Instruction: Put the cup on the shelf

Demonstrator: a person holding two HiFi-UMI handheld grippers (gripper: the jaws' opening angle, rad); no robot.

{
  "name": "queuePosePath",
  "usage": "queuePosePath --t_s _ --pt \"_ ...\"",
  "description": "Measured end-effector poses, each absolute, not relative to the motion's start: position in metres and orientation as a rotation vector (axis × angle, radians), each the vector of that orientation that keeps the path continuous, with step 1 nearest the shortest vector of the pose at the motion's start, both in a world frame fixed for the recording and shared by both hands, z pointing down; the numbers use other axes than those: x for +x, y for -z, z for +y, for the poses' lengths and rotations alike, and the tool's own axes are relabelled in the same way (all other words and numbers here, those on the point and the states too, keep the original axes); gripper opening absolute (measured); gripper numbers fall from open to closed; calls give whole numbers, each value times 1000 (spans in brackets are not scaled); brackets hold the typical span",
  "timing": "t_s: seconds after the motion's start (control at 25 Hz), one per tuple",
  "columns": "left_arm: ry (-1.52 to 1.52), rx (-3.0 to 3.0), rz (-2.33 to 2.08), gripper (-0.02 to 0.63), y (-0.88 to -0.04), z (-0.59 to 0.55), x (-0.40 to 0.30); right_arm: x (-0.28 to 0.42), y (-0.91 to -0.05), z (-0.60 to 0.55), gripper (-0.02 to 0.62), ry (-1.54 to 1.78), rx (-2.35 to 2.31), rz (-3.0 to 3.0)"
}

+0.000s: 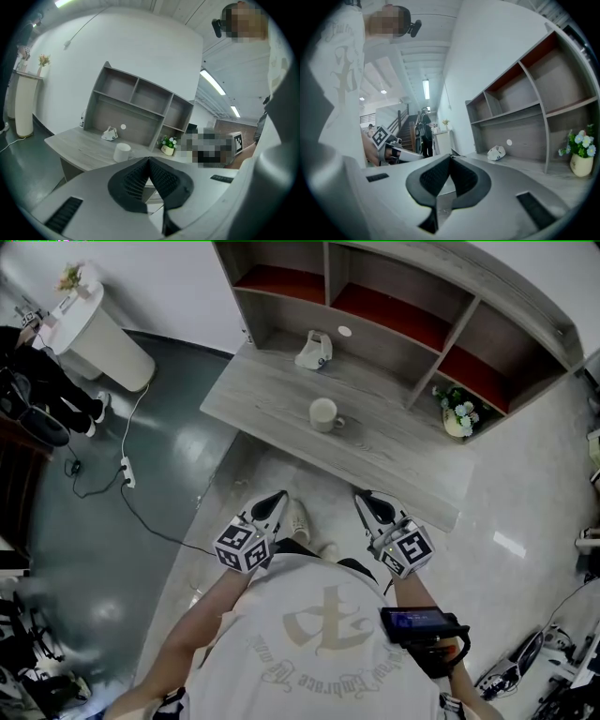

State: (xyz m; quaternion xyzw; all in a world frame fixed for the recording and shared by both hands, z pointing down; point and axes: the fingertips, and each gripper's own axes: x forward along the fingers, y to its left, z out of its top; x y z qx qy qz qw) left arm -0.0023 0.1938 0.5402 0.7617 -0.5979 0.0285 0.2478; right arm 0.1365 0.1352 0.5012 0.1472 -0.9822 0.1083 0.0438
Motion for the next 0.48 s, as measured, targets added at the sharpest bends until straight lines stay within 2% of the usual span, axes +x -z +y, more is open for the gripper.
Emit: queuePosePath --t_s 0.48 --pt "-71 2077 -1635 2 -544 137 -63 82 -508 76 3 -366 464 -2977"
